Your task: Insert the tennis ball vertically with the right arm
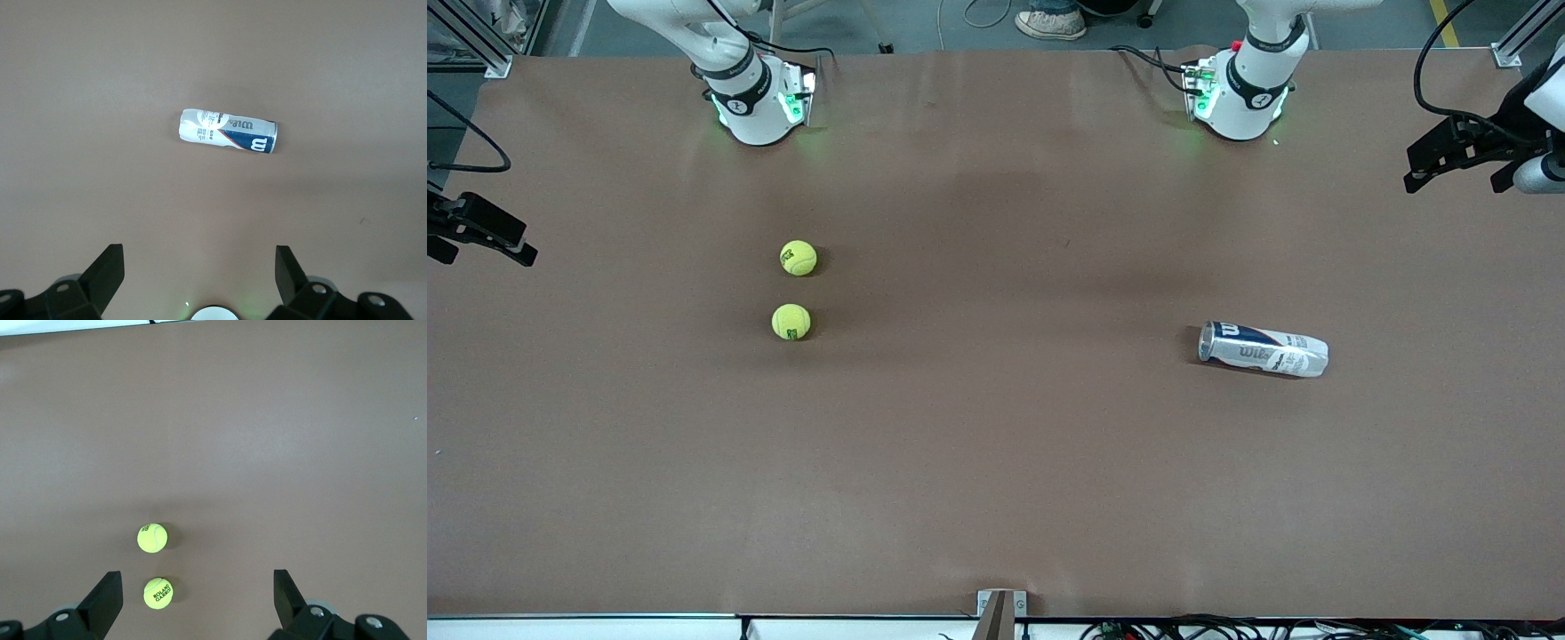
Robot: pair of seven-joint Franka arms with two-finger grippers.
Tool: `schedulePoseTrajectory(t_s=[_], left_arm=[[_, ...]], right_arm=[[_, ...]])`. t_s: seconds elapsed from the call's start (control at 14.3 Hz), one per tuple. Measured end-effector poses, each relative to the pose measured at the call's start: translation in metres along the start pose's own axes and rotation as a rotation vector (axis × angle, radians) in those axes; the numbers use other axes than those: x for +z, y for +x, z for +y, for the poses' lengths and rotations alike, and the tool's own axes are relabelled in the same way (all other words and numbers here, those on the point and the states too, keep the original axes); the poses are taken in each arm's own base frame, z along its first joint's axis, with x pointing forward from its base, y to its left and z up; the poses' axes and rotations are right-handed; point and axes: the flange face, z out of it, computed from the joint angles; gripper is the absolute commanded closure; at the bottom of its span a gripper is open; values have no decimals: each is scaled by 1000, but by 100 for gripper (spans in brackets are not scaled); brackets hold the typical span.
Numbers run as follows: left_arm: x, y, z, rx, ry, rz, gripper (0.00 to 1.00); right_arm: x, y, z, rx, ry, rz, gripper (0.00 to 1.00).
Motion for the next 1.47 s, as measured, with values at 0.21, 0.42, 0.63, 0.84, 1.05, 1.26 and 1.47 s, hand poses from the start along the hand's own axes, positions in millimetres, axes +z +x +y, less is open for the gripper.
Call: schedulePoseTrajectory(t_s=[0.21,0.42,0.63,0.84,1.05,1.26,1.47], left_arm=[[0,0,0,0,-2,0,0],[0,0,0,0,-4,0,0],[3,2,2,-3,-7,-6,0],[18,11,3,-96,-5,-36,0],[48,30,4,-239,5,-85,0],[92,56,1,-419,29,-124,0],[144,84,6,-643,95,-91,0]], right_arm=[[0,0,0,0,0,0,0],[0,0,0,0,0,0,0],[1,0,0,0,0,-4,0],[7,-2,3,5,0,-29,0],[21,-4,6,11,0,-61,0],[52,-3,3,6,1,-87,0],[104,-3,-1,0,0,-109,0]])
